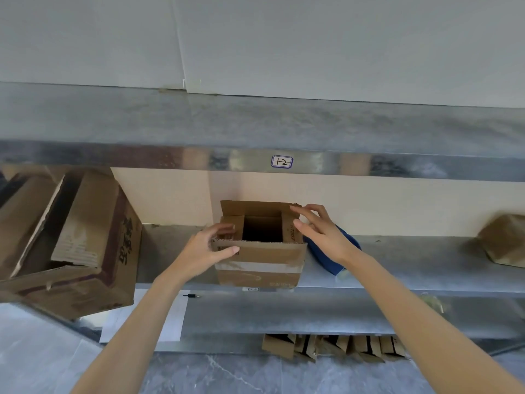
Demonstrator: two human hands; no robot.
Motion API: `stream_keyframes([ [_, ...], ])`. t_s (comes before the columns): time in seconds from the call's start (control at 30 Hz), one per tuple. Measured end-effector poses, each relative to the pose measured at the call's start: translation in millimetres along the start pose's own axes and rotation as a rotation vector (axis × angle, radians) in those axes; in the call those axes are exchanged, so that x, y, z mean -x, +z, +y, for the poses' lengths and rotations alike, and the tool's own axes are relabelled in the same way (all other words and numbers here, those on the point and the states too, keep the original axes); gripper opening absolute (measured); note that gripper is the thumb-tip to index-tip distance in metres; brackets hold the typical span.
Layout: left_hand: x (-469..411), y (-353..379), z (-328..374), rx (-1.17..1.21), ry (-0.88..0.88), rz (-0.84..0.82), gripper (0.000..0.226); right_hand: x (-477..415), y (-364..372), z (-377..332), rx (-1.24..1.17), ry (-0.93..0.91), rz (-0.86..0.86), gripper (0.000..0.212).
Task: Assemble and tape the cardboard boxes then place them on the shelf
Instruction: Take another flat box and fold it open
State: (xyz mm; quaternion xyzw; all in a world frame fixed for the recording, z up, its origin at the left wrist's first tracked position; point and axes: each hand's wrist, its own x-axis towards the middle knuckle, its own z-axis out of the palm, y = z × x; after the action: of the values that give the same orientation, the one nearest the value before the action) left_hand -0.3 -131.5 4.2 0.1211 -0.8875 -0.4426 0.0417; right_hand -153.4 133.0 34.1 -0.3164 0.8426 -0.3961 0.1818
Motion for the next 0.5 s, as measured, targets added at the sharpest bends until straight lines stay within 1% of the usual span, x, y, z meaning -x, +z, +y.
stream_keyframes([
  [0.07, -0.1, -0.1, 0.6, -0.020, 0.014, 0.015, 0.053, 5.1, -0.1, -2.3, -0.039, 0.001, -0.018, 0.064],
  [0.13, 0.4, 1.0, 1.3, -0.017, 0.026, 0.035, 0.051, 8.1, -0.3, -1.7, -0.034, -0.008, -0.043, 0.070],
  [0.4, -2.0, 10.8, -4.3, 0.000, -0.032, 0.095, 0.051, 7.9, 7.1, 18.2, -0.005, -0.052, -0.061, 0.078],
  [0.5, -1.8, 14.3, -5.3, 0.024, -0.044, 0.127, 0.052, 5.8, 13.1, 25.7, 0.081, -0.074, -0.060, 0.079],
])
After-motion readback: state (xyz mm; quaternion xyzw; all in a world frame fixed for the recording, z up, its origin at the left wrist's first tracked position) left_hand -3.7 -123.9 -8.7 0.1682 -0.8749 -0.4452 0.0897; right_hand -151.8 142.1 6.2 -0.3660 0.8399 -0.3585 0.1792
